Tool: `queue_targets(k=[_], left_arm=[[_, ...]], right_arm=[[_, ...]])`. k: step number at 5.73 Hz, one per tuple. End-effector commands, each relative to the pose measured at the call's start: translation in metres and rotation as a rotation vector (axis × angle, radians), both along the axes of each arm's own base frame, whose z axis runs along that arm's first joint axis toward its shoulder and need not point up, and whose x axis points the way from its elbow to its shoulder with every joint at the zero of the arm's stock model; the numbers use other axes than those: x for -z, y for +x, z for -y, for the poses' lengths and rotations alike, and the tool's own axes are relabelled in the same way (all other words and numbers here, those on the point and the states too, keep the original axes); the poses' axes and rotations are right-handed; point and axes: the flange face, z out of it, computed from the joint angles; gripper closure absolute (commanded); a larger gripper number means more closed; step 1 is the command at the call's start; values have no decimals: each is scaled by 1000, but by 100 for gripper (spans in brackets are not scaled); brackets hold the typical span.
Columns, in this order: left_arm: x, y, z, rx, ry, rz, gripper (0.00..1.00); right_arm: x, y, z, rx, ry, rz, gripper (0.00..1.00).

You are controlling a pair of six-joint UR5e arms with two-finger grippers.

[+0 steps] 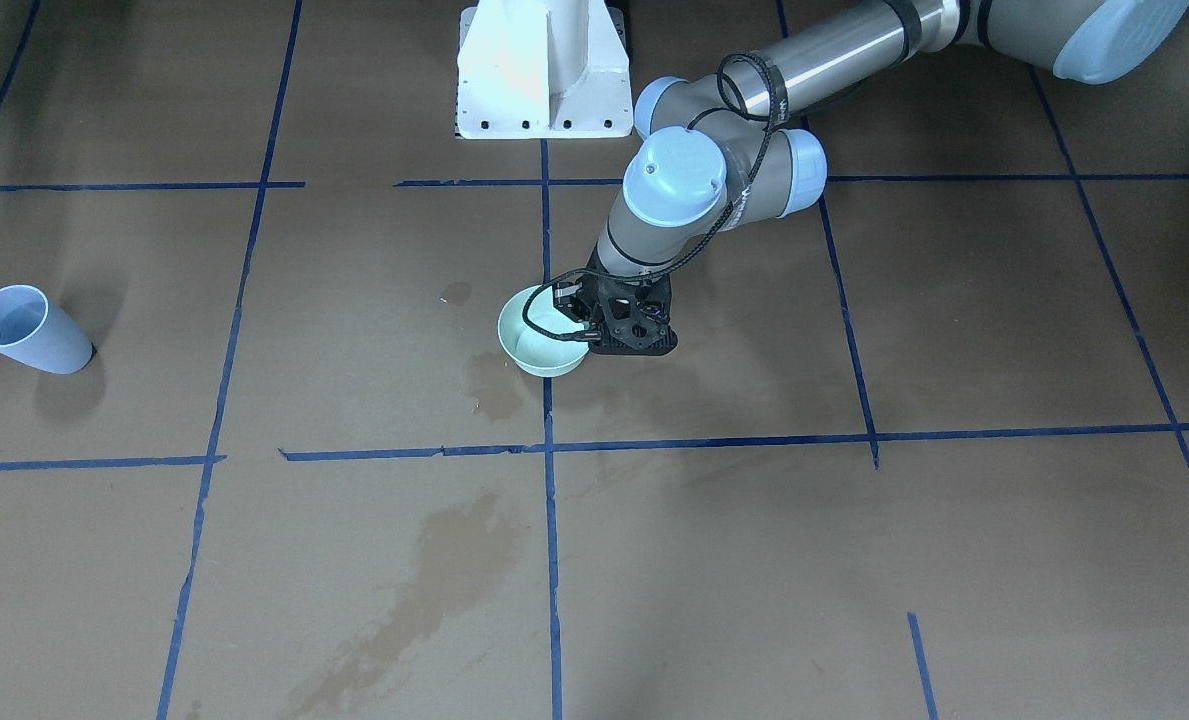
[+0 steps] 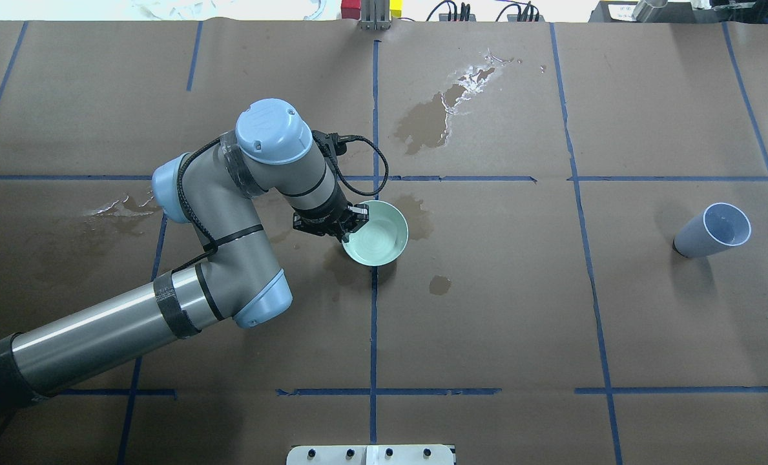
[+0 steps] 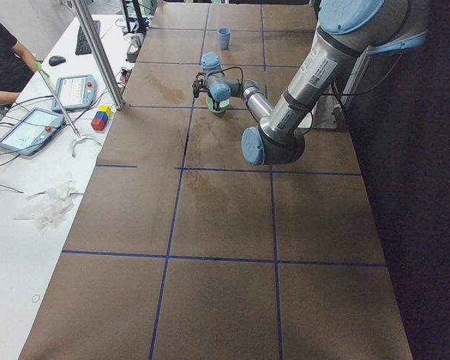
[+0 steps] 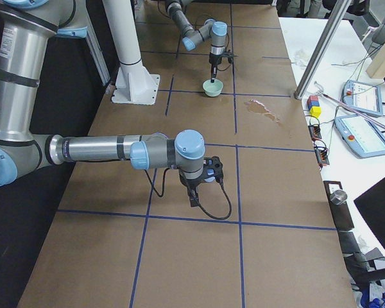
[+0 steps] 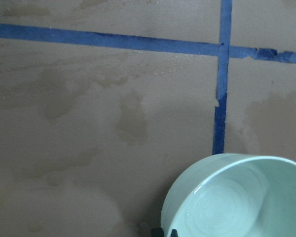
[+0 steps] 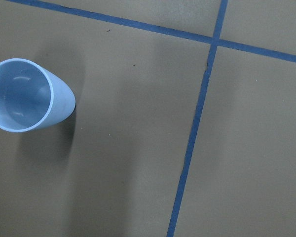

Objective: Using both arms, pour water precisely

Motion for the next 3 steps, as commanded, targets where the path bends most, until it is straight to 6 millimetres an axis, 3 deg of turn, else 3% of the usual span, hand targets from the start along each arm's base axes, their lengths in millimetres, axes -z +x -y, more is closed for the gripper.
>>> queue_targets(k=[1, 2, 3], left_arm=[[-1, 3, -4, -7, 1, -1, 75], [1, 3, -4, -8, 3, -7, 46], [5, -1, -4, -4, 8, -12, 24]], right_arm=[[0, 0, 0, 0, 0, 0, 0], [0, 0, 0, -1, -2, 0, 0], [1, -1, 0, -2, 1, 0, 0]])
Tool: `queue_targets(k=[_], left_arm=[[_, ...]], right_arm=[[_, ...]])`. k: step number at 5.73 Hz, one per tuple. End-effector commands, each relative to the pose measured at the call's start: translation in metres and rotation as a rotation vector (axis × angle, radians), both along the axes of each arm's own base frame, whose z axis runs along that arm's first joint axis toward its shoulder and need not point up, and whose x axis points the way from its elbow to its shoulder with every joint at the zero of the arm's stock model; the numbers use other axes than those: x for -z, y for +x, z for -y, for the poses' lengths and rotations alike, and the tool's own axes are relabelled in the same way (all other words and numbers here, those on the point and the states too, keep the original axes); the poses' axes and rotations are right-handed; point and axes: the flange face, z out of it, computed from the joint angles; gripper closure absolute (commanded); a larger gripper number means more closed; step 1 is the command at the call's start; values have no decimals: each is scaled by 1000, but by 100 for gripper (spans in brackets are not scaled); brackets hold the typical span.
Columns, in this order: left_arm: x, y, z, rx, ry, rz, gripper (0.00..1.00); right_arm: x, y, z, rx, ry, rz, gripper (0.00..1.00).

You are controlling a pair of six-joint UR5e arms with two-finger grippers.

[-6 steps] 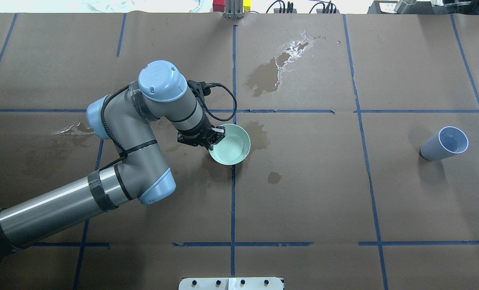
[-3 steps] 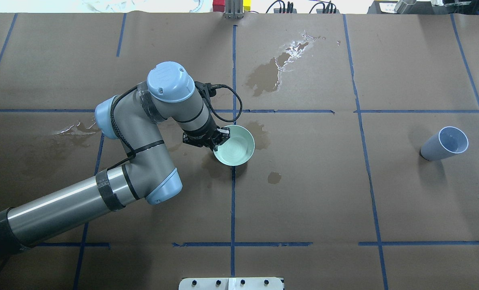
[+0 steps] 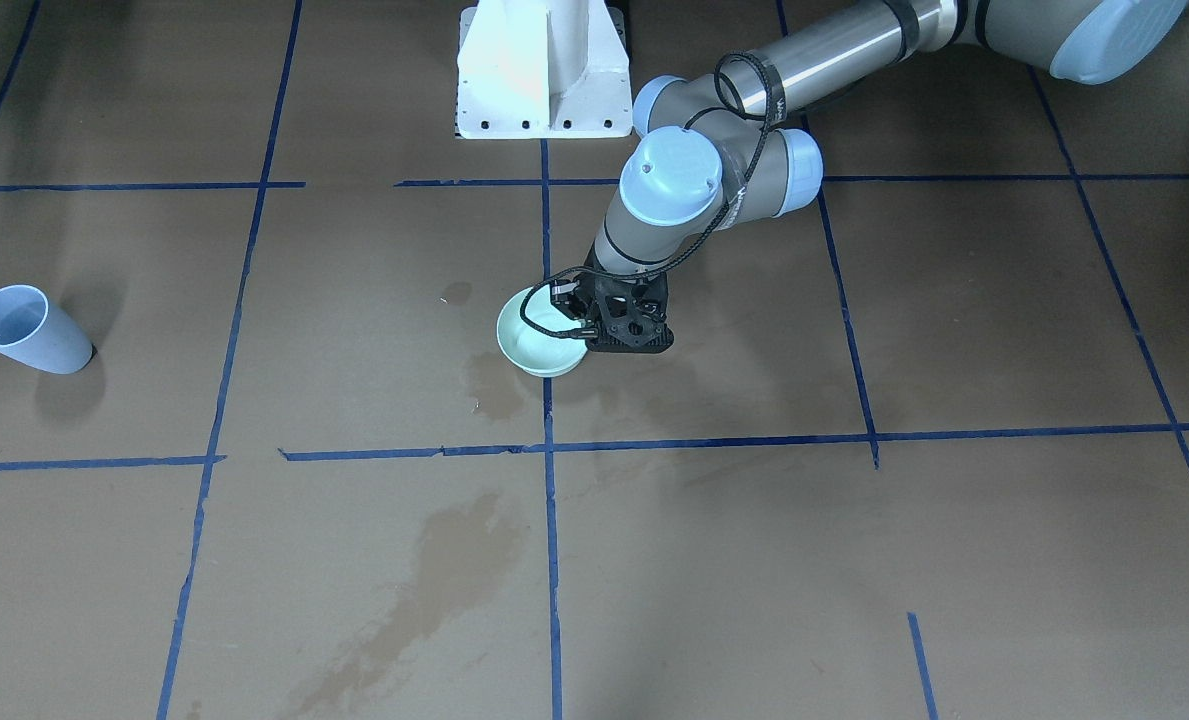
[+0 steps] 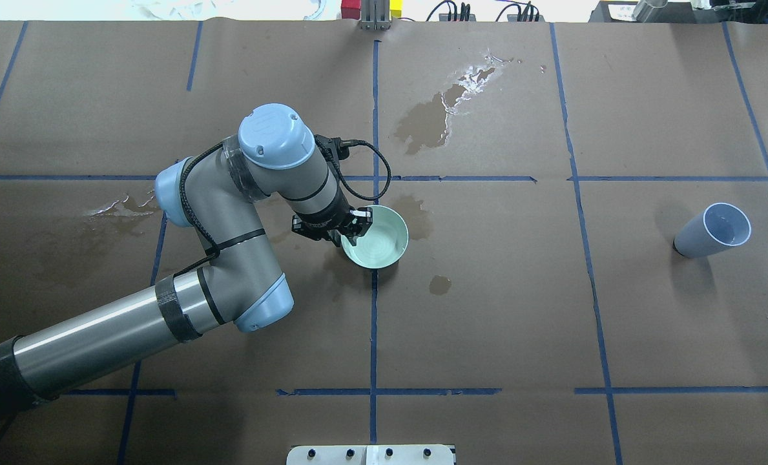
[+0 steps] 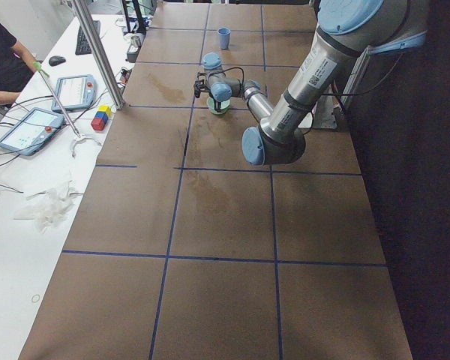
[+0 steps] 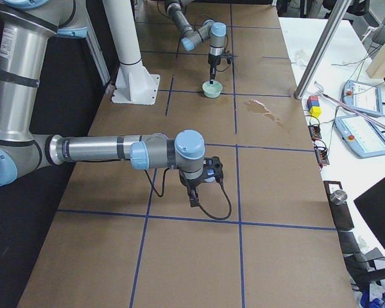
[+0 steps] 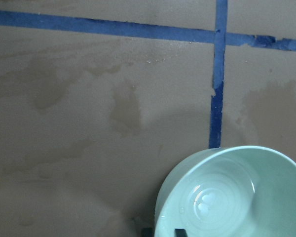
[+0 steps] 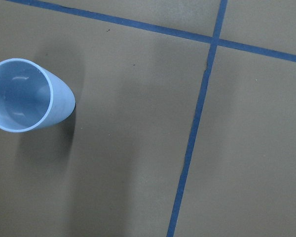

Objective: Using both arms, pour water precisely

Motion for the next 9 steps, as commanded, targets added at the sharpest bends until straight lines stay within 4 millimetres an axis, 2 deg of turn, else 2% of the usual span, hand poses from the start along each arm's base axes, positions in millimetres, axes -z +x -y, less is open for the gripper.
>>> queue_targets(k=[1, 2, 3, 4, 5, 6, 9], left_arm=[[27, -36, 7, 38, 32, -52, 22], [33, -75, -1, 61, 60, -95, 21], [24, -116, -7, 90, 75, -114, 21], [21, -142, -6, 116, 85, -125, 21], [19, -159, -5, 136, 92, -130, 19], [16, -165, -2, 146, 91, -126, 19], [-2, -175, -1, 177, 88, -101, 15]], right_arm=[[4, -6, 1, 16, 15, 1, 0], [14, -16, 7, 38, 109, 13, 0], [21, -20, 4, 20, 148, 51, 0], [19, -27, -12, 21, 216, 69, 0], [28, -37, -30, -20, 320, 109, 0], [38, -59, -39, -57, 374, 132, 0], [45, -127, -59, -159, 298, 178, 0]])
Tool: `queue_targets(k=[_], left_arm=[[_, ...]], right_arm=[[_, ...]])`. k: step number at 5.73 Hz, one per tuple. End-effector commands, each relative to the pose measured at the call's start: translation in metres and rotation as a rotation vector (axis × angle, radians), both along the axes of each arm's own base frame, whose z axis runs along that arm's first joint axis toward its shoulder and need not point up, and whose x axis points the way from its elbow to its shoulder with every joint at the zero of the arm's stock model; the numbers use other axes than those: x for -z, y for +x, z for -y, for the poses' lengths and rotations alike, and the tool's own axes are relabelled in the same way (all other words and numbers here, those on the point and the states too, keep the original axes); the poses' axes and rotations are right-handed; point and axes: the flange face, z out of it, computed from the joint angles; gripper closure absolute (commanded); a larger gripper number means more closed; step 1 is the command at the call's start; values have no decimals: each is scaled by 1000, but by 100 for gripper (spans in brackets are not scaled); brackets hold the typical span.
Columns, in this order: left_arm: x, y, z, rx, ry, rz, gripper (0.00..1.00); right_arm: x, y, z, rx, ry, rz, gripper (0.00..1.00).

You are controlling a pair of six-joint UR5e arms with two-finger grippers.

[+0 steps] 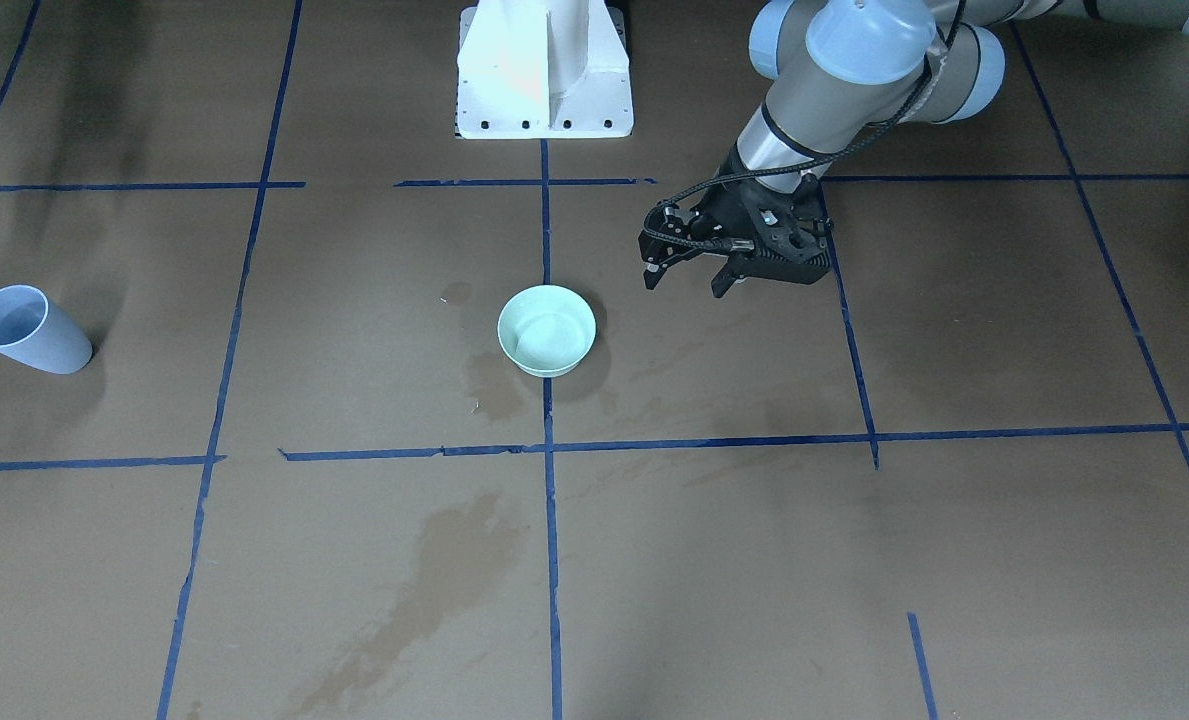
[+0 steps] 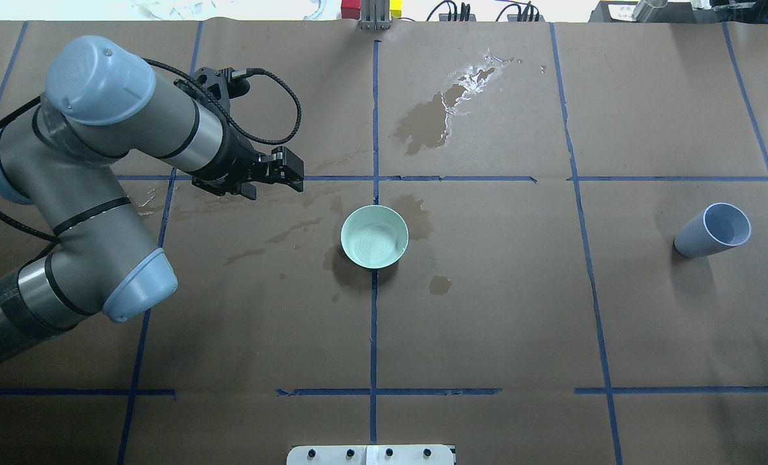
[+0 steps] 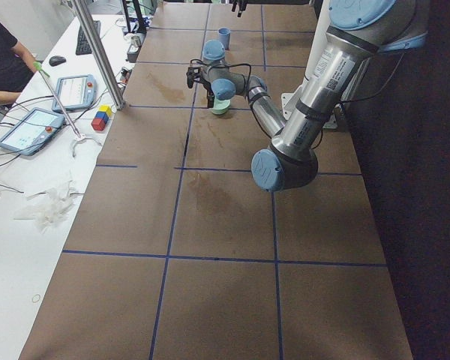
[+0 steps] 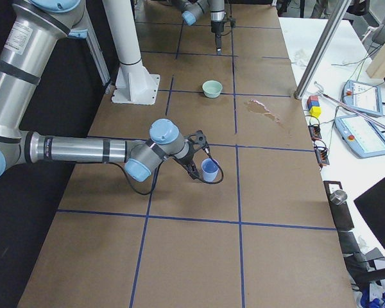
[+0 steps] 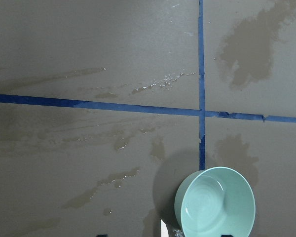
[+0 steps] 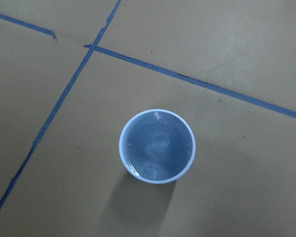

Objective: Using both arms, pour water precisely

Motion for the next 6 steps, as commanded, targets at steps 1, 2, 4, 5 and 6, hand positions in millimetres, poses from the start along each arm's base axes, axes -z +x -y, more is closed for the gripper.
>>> queue_targets(k=[1, 2, 4, 5, 6], left_arm=[[-17, -8, 3, 62, 15, 38, 8], [-21, -11, 1, 69, 16, 44, 7], [-20, -11, -1, 69, 19, 42, 5], [-20, -11, 1, 86, 28, 48, 5], [-19, -12, 2, 105, 37, 54, 5]], right_arm=[[0, -33, -10, -67, -55, 15, 0], [-4, -53, -14, -127, -69, -10, 4], [-8, -69, -31, -219, -91, 27, 5], [-5, -75, -35, -261, -50, 44, 6], [-6, -74, -36, -293, -22, 44, 3]])
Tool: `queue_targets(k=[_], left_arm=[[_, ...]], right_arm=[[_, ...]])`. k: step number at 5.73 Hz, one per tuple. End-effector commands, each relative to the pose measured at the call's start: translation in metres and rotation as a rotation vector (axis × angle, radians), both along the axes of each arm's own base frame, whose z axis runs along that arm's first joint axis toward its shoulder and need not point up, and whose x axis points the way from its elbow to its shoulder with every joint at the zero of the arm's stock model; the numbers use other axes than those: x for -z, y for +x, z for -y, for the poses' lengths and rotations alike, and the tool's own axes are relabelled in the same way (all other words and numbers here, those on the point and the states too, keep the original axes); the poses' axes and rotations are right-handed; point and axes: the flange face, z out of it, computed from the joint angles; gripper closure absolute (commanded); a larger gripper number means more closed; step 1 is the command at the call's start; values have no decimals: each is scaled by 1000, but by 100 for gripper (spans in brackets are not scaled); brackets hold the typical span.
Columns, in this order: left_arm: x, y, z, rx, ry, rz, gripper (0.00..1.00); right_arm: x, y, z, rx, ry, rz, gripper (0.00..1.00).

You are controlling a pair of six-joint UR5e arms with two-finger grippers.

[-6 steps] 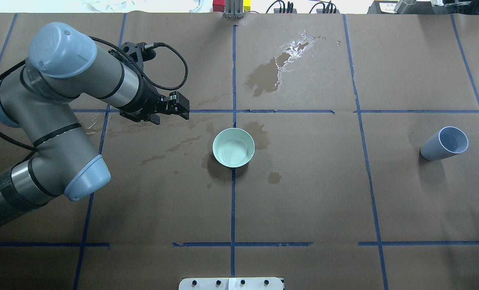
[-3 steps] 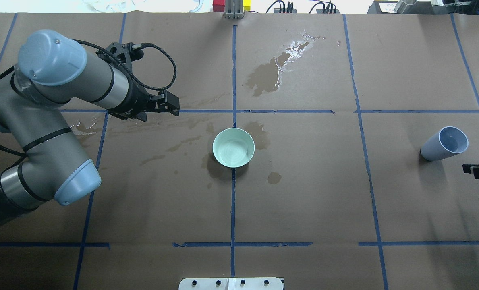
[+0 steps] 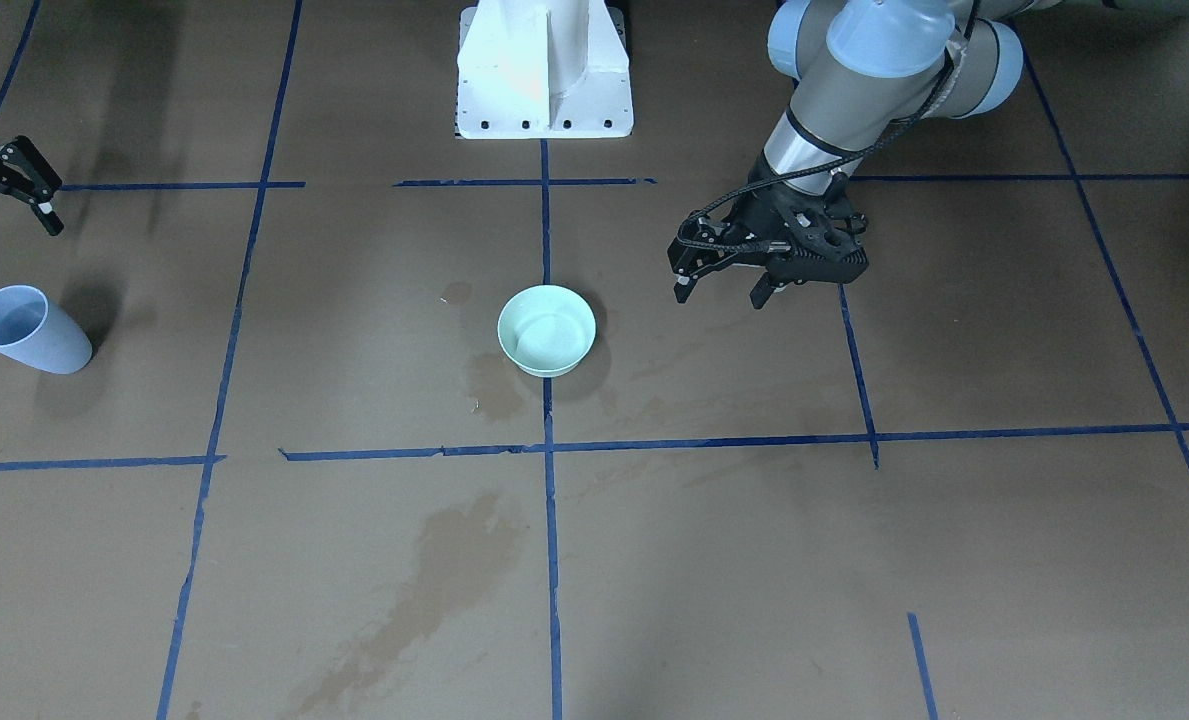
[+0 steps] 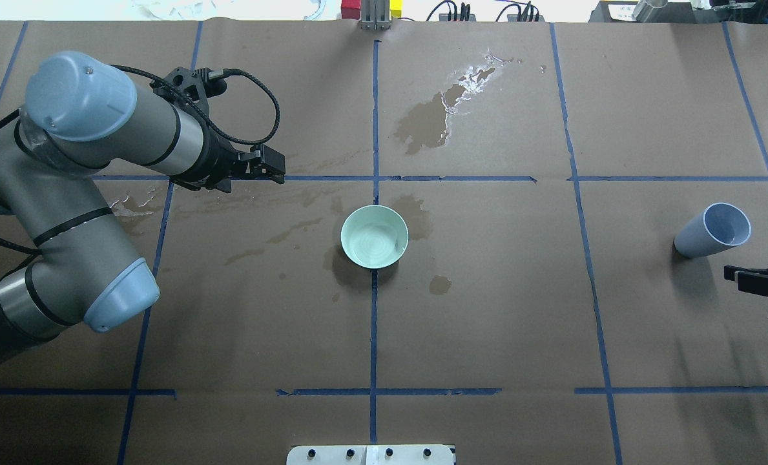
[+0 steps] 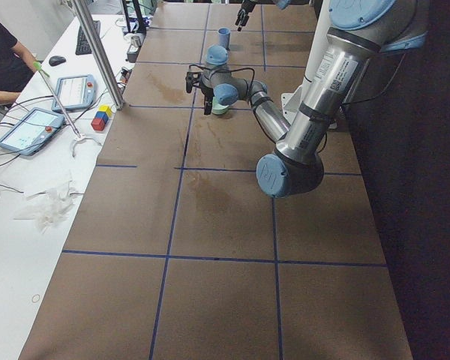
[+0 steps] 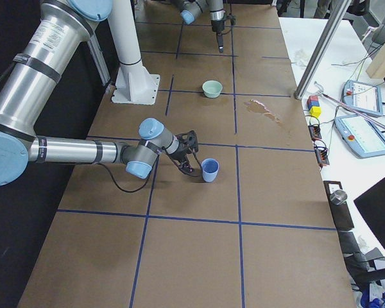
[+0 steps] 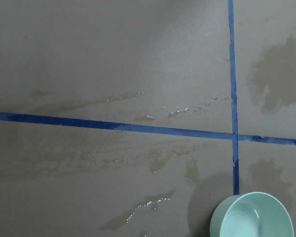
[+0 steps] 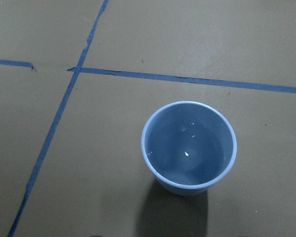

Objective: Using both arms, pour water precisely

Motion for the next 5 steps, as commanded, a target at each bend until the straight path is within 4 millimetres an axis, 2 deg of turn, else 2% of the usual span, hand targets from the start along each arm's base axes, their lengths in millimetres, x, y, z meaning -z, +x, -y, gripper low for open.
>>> queue_targets(k=[1, 3, 4, 5], left_arm=[[0, -1, 1, 18, 9, 6, 5], [2, -1, 0, 16, 12, 3, 4], [2, -2, 1, 19, 13, 3, 4], [2, -2, 1, 19, 12, 4, 4]], right_arm=[[-1, -4, -2, -70, 52, -18, 0], [-9, -20, -13, -164, 109, -57, 0], [-41, -17, -18, -225, 149, -55, 0], [-55, -24, -23, -270, 207, -95, 0]])
